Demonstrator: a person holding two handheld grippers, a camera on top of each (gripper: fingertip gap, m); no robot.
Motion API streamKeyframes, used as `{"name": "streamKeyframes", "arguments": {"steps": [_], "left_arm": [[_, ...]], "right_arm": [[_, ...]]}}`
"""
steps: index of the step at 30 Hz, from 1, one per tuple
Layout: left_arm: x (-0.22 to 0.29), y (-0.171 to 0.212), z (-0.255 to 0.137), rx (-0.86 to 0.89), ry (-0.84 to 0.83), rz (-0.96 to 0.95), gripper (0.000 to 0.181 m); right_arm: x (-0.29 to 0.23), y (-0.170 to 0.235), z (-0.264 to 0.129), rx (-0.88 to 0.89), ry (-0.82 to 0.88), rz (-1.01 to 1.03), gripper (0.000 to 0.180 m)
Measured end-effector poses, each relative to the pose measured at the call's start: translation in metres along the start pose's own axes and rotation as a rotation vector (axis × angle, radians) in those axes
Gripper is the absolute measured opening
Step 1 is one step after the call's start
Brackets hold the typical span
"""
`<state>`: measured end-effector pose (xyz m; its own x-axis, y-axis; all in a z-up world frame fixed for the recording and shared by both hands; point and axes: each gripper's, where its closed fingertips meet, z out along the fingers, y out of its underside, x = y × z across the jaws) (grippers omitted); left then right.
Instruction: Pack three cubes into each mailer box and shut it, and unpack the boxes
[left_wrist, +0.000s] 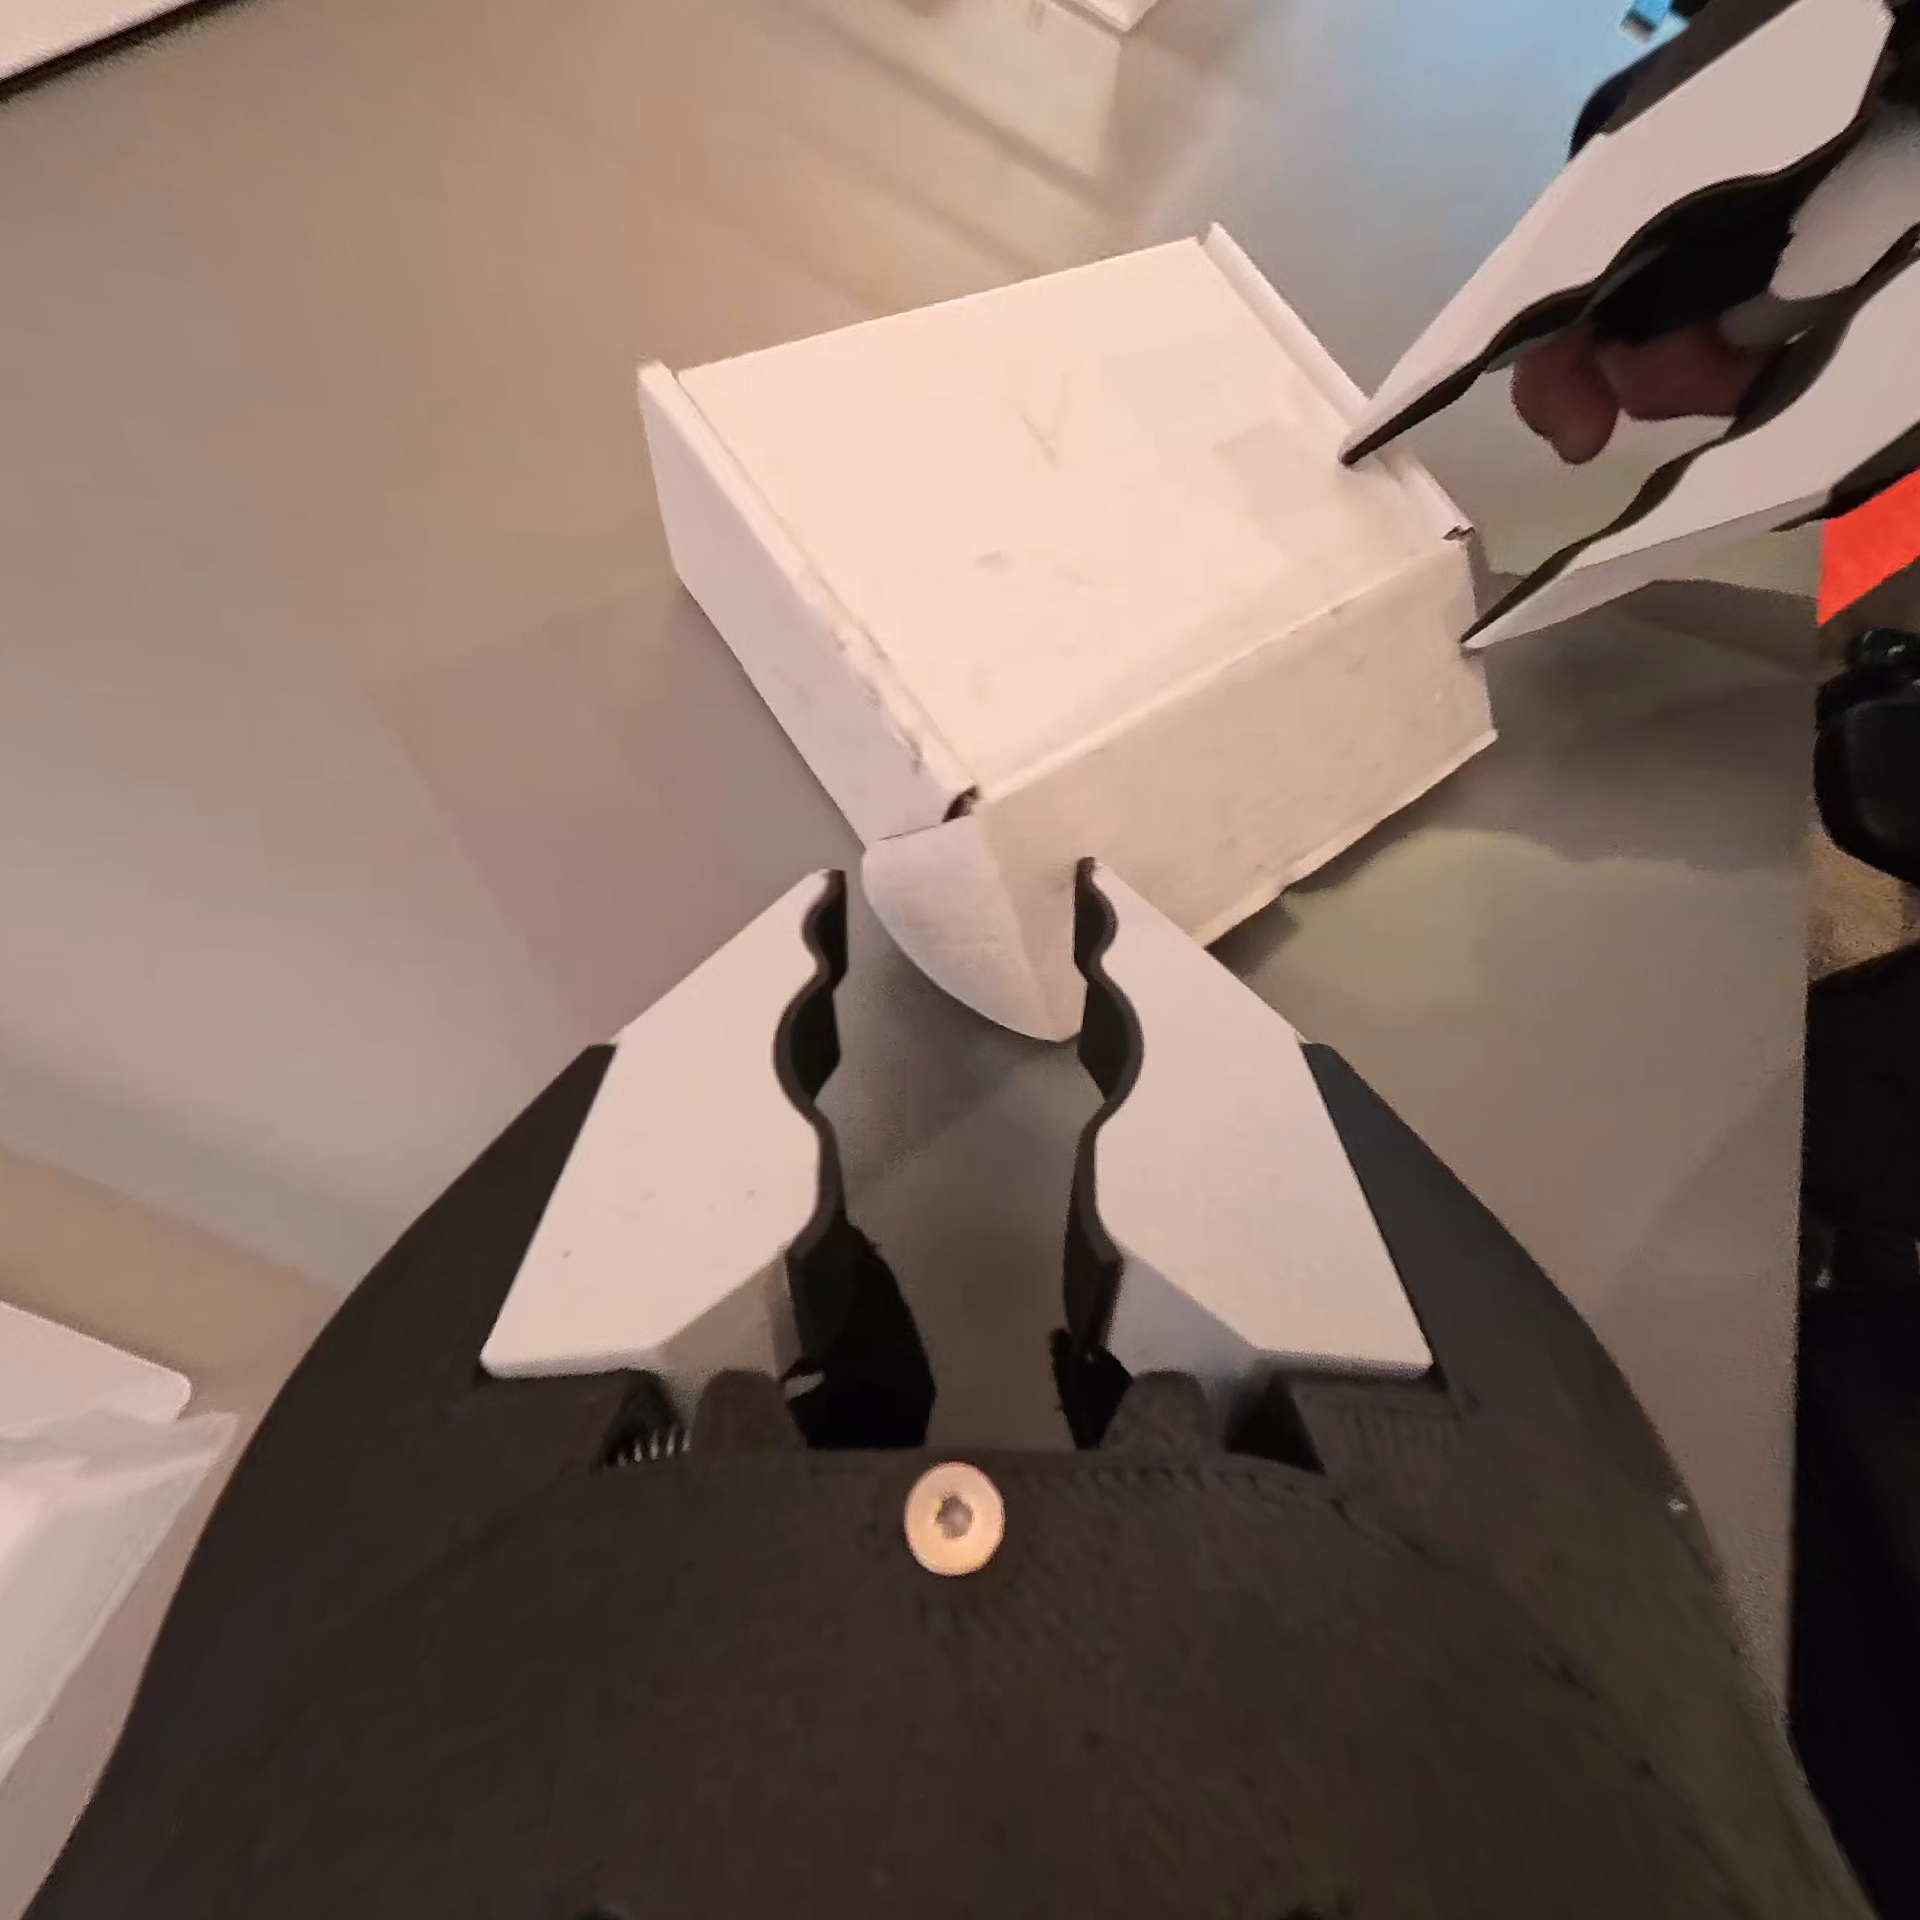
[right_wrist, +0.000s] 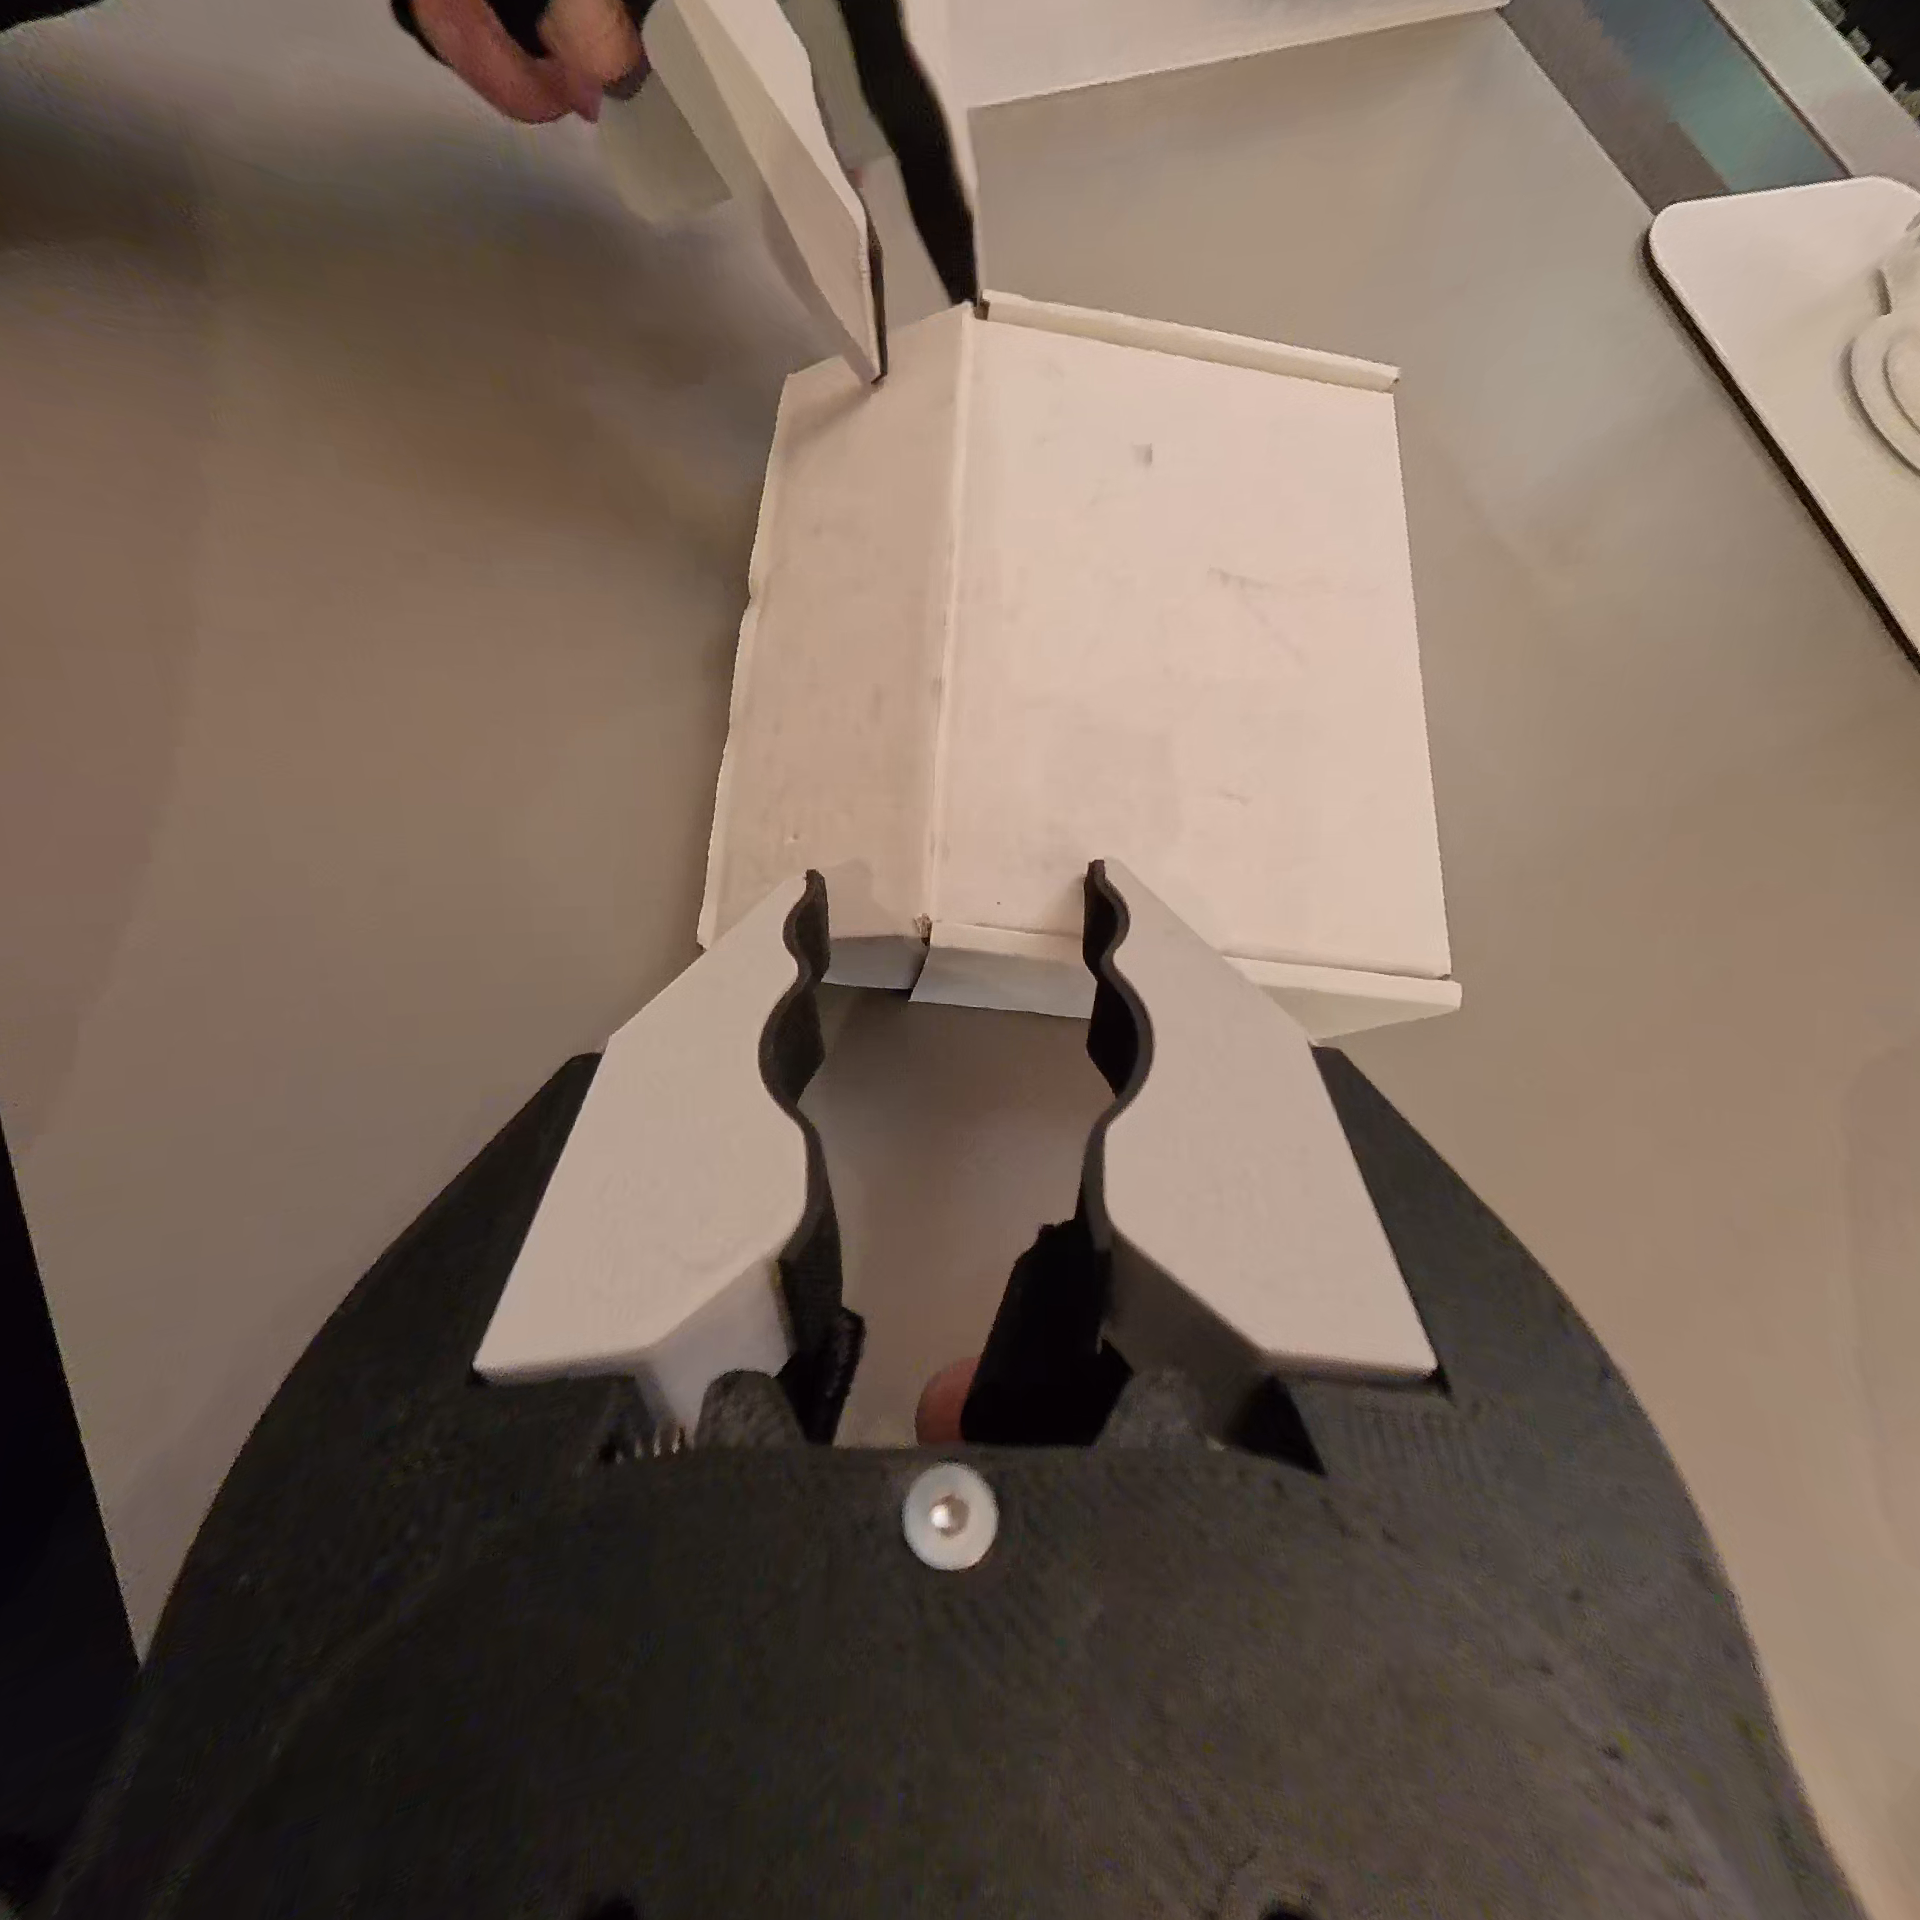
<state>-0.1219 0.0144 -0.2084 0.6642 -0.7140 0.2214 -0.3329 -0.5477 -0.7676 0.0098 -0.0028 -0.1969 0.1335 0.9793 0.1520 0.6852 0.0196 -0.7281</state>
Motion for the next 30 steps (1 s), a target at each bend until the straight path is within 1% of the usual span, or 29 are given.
{"name": "streamKeyframes", "arguments": {"steps": [2, 5, 7, 12, 17, 20, 22, 24, 27, 28, 30], "left_arm": [[0.0, -0.001, 0.002, 0.004, 0.045, 0.006, 0.041], [0.014, 0.002, 0.008, 0.011, 0.11, 0.057, 0.046], [0.014, 0.002, 0.01, 0.011, 0.102, 0.072, 0.049], [0.016, 0.004, 0.006, -0.009, 0.127, 0.048, 0.041], [0.023, 0.01, 0.002, -0.093, 0.153, 0.038, 0.037], [0.025, 0.012, -0.002, -0.091, 0.179, 0.034, 0.035], [0.021, 0.011, -0.005, -0.063, 0.16, 0.043, 0.033], [0.01, 0.007, -0.005, -0.006, 0.079, 0.075, 0.038], [0.02, 0.013, -0.001, -0.009, 0.119, 0.098, 0.046], [0.021, 0.013, 0.002, -0.004, 0.107, 0.12, 0.048], [0.022, 0.012, 0.002, 0.003, 0.104, 0.152, 0.047]], "right_arm": [[0.0, 0.0, 0.0, -0.013, -0.001, -0.004, 0.049], [0.0, 0.0, 0.0, -0.016, 0.0, 0.0, 0.049], [0.0, 0.0, 0.0, -0.021, -0.001, -0.002, 0.048], [0.002, 0.0, 0.001, -0.04, -0.004, -0.016, 0.049], [0.004, 0.0, 0.003, -0.043, 0.004, -0.021, 0.05], [0.005, 0.0, 0.003, -0.057, -0.006, -0.036, 0.051], [0.006, 0.0, 0.003, -0.067, -0.017, -0.043, 0.05], [0.007, -0.001, 0.003, -0.071, -0.026, -0.04, 0.048], [0.008, -0.001, 0.004, -0.075, -0.028, -0.042, 0.048], [0.008, -0.001, 0.004, -0.073, -0.031, -0.042, 0.048], [0.008, -0.001, 0.004, -0.071, -0.035, -0.043, 0.048]]}}
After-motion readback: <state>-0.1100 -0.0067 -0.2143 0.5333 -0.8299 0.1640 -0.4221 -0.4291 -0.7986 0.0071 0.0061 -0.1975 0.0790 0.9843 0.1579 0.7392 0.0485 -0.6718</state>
